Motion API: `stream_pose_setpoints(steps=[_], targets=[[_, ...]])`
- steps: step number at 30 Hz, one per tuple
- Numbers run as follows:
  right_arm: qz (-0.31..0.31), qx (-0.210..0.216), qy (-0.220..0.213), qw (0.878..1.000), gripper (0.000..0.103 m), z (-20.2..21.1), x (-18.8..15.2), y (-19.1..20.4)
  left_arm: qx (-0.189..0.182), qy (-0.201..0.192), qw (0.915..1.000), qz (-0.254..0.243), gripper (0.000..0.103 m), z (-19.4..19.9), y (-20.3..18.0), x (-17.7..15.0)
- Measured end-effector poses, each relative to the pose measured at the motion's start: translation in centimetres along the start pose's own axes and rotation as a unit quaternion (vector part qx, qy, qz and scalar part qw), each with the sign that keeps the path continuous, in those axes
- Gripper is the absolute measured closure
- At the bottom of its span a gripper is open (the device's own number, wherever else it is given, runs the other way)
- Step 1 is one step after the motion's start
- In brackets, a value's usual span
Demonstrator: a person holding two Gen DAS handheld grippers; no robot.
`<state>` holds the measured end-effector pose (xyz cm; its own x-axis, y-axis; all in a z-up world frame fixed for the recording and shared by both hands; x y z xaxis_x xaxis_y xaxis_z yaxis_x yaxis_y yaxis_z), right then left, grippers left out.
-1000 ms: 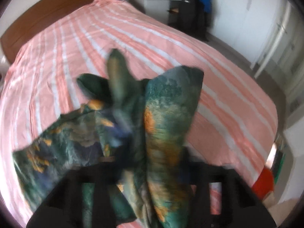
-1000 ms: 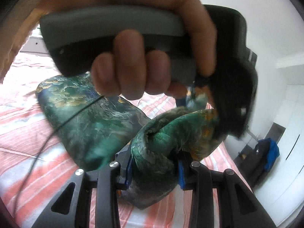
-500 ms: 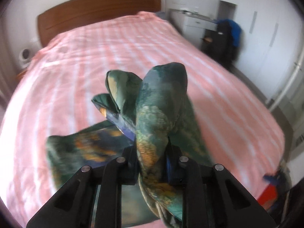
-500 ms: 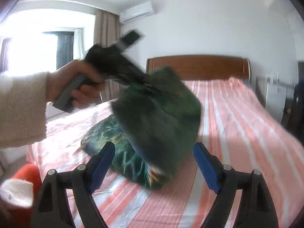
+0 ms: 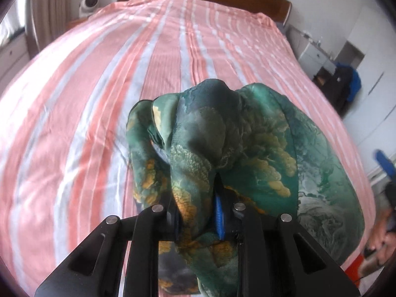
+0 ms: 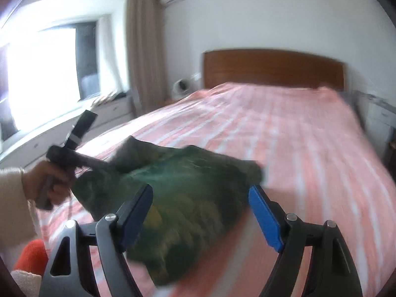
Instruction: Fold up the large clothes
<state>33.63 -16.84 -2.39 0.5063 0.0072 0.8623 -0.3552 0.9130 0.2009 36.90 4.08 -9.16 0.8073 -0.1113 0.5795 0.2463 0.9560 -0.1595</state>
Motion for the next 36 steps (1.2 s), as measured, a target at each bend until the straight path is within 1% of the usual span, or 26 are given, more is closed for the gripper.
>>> stream_pose_setpoints(steps=[2, 3, 4, 5, 6, 7, 9, 11, 12, 13, 14, 17, 19, 20, 22, 23, 24, 25, 26, 27, 28, 30, 31, 33, 35, 36], targets=[[0.005, 0.030, 0.032, 0.999, 0.024, -4.2, 0.0, 1.8, -0.008, -0.009, 0.9999, 0.003, 0.082, -0.7, 0.6, 0.2], [0.001, 0.046, 0.060, 0.997, 0.023, -7.0, -0.9, 2.7, -0.001, -0.014, 0.9999, 0.002, 0.082, -0.9, 1.3, 0.3], [-0.006, 0.058, 0.106, 0.993, 0.023, -10.0, -2.6, 3.3, 0.017, -0.019, 0.9997, 0.001, 0.082, -1.2, 2.3, 0.1], [-0.013, 0.047, 0.138, 0.989, 0.022, -12.9, -4.8, 3.6, 0.023, -0.019, 0.9995, 0.007, 0.081, -1.5, 3.2, -0.2], [-0.009, 0.045, 0.158, 0.986, 0.021, -14.3, -6.3, 4.1, 0.012, -0.011, 0.9995, 0.027, 0.081, -2.3, 4.2, -0.8], [0.002, 0.041, 0.165, 0.985, 0.021, -15.4, -7.4, 4.5, 0.008, -0.010, 0.9993, 0.035, 0.078, -2.4, 4.9, -1.3], [0.023, 0.016, 0.154, 0.988, 0.018, -15.8, -7.7, 5.4, 0.000, -0.022, 0.9990, 0.040, 0.073, -2.0, 5.2, -1.5], [0.038, 0.003, 0.157, 0.987, 0.018, -15.4, -7.4, 5.8, -0.006, -0.031, 0.9984, 0.047, 0.055, -1.2, 5.3, -1.3], [0.048, -0.001, 0.164, 0.985, 0.018, -14.8, -6.9, 6.0, -0.004, -0.038, 0.9979, 0.052, 0.049, -0.5, 5.4, -1.2], [0.052, -0.003, 0.168, 0.984, 0.018, -14.2, -6.1, 6.3, -0.002, -0.042, 0.9975, 0.057, 0.034, -0.2, 5.8, -1.3], [0.050, -0.001, 0.166, 0.985, 0.018, -13.3, -5.0, 6.4, -0.005, -0.050, 0.9966, 0.065, 0.028, 0.4, 6.1, -1.4], [0.009, 0.007, 0.126, 0.992, 0.018, -11.4, -0.5, 6.7, -0.015, -0.058, 0.9948, 0.082, 0.027, 1.7, 7.0, -2.1], [-0.026, 0.025, 0.104, 0.994, 0.018, -11.2, 1.4, 7.9, -0.002, -0.059, 0.9942, 0.089, 0.027, 2.7, 7.9, -2.9], [-0.032, 0.045, 0.103, 0.993, 0.016, -11.9, 1.7, 9.1, 0.012, -0.060, 0.9939, 0.092, 0.026, 3.4, 8.4, -3.2], [-0.017, 0.069, 0.130, 0.989, 0.013, -14.6, 0.5, 11.6, 0.047, -0.059, 0.9924, 0.098, 0.026, 4.5, 9.3, -4.4], [0.001, 0.080, 0.169, 0.982, 0.011, -16.4, -1.8, 12.9, 0.069, -0.055, 0.9914, 0.097, 0.026, 5.0, 9.6, -5.2], [0.032, 0.065, 0.199, 0.977, 0.009, -18.5, -4.4, 13.3, 0.095, -0.052, 0.9898, 0.093, 0.026, 5.5, 9.5, -6.5], [0.070, 0.046, 0.203, 0.976, 0.008, -19.8, -6.5, 13.8, 0.106, -0.052, 0.9888, 0.092, 0.025, 5.9, 9.5, -7.4], [0.089, 0.036, 0.191, 0.977, 0.008, -20.3, -7.2, 14.0, 0.124, -0.055, 0.9860, 0.097, 0.024, 6.3, 9.2, -8.9], [0.090, 0.030, 0.178, 0.979, 0.008, -20.3, -7.4, 14.2, 0.136, -0.059, 0.9831, 0.107, 0.022, 6.5, 9.1, -10.1], [0.081, 0.029, 0.177, 0.980, 0.008, -20.1, -7.1, 14.2, 0.144, -0.063, 0.9804, 0.119, 0.019, 6.6, 9.2, -11.0], [0.075, 0.028, 0.190, 0.978, 0.008, -19.5, -6.0, 13.8, 0.182, -0.086, 0.9667, 0.159, 0.019, 7.0, 9.5, -13.4], [0.073, 0.031, 0.193, 0.978, 0.009, -18.6, -4.8, 13.8, 0.192, -0.097, 0.9618, 0.169, 0.019, 7.2, 9.8, -14.0], [0.056, 0.047, 0.165, 0.984, 0.009, -16.6, -1.4, 13.7, 0.219, -0.138, 0.9460, 0.195, 0.018, 7.9, 10.0, -15.4], [0.023, 0.053, 0.118, 0.991, 0.009, -15.2, 2.9, 13.2, 0.223, -0.162, 0.9398, 0.202, 0.018, 8.2, 10.1, -15.6], [0.009, 0.052, 0.107, 0.993, 0.009, -15.3, 4.2, 13.0, 0.227, -0.172, 0.9379, 0.198, 0.018, 8.4, 10.2, -15.4]])
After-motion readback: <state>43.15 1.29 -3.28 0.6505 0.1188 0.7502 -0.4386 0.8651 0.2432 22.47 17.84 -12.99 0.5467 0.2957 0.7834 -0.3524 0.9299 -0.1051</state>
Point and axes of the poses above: each gripper's, at about its wrist camera, not at the fingertips, and z roughly against the way its jaws point, y to its left, x to its top, the point moved 8 cm from there along -z, roughly the way its jaws point, and after that the axes turned 8 degrees about -z, right-handed, at the moved point
